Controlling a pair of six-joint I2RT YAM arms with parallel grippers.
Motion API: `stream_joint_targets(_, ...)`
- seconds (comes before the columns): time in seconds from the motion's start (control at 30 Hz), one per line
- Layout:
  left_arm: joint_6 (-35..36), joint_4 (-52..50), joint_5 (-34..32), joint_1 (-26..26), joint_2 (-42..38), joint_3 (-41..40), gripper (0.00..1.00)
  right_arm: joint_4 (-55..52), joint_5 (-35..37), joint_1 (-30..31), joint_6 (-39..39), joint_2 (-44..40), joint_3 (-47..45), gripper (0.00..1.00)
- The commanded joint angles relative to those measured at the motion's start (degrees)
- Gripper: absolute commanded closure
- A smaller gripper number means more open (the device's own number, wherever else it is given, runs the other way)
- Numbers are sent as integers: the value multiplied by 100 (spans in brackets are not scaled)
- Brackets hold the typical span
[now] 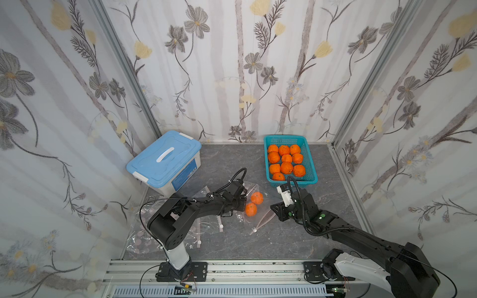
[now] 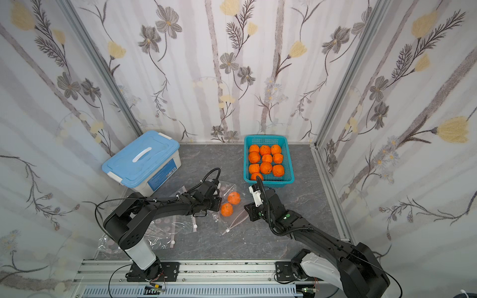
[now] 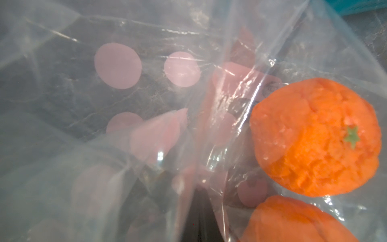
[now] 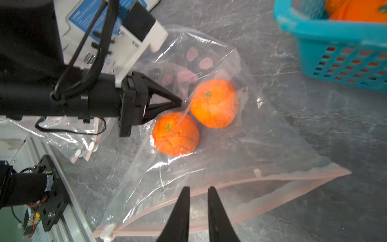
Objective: Open the zip-top bag and take out the orange
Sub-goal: Pick up the orange from the zipper food storage bag.
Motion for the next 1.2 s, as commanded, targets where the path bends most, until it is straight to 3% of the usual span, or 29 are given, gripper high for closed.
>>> stream_joint_targets(0.0,58,-35,-35,4,40,35,100,351,77,283,122,-76,-182,84)
stream_joint_targets(0.47,75,-66,-44,4,40,45,100,796,557,542,339,721,-44,88)
stream_joint_targets(0.67,84,-83,-74,0,4,39,100,942,422,543,272,1232,-2,87)
stream_joint_targets(0.83,75,-79,-62,0,4,37,100,1630,325,543,255,1500,-253,75)
stream_joint_targets(1.17,84,-99,-79,-5,13,49,100,2490,4,569,172,2571,88,46)
